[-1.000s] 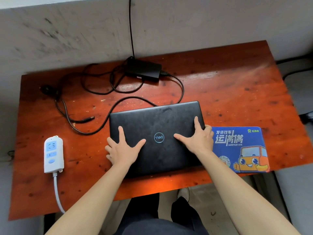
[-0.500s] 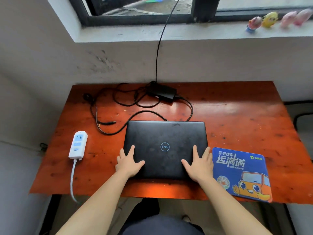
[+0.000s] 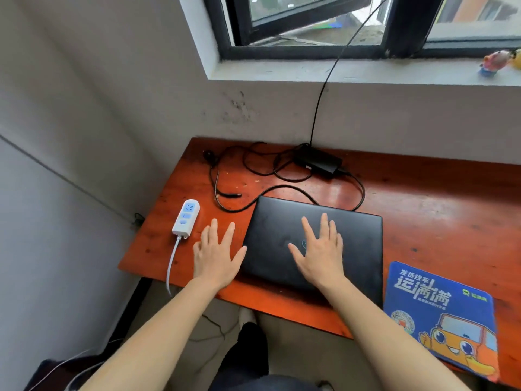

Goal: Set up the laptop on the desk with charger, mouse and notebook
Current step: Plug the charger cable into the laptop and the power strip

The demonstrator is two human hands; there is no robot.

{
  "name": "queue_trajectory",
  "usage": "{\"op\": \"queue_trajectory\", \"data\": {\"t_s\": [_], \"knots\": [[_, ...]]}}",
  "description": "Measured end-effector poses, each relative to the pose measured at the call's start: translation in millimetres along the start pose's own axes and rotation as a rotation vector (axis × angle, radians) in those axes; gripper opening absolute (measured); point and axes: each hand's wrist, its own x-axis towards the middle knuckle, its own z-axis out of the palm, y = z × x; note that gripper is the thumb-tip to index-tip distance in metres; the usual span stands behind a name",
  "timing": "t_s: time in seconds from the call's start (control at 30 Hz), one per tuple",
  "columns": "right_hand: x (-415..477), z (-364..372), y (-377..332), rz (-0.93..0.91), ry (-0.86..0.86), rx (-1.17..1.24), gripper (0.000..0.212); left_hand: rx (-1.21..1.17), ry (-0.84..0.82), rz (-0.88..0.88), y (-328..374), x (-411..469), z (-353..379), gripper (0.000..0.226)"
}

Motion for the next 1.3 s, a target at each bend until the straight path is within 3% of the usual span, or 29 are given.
{"op": "queue_trajectory", "data": {"t_s": [0.2,0.63,0.93,1.13,1.3], "knots": [[45.9,14.5,-55.6,-0.071,-0.054,-0.002,0.076,0.003,-0.057,-0.065,-50.1,60.3,-3.7,0.072],[153.3,78.2,-151.7,0.117,-0.225,-0.058,0.076,-0.123,-0.222,0.044,-130.4,260.2,21.2,0.067],[153.5,92.4,-159.4,0.145,-0.290,-0.180,0.076,-0.139,-0.266,0.163,-118.4,285.1,46.8,0.065],[163.1,91.6,-160.7,0.021,-0.266,-0.202,0.060,-0.074,-0.323,0.149,-113.4,270.9,49.3,0.063],[180.7,93.1,-154.8,-0.046,-0.150,-0.215,0.024,-0.116,-0.341,0.132,-110.1,259.4,50.5,0.061]]}}
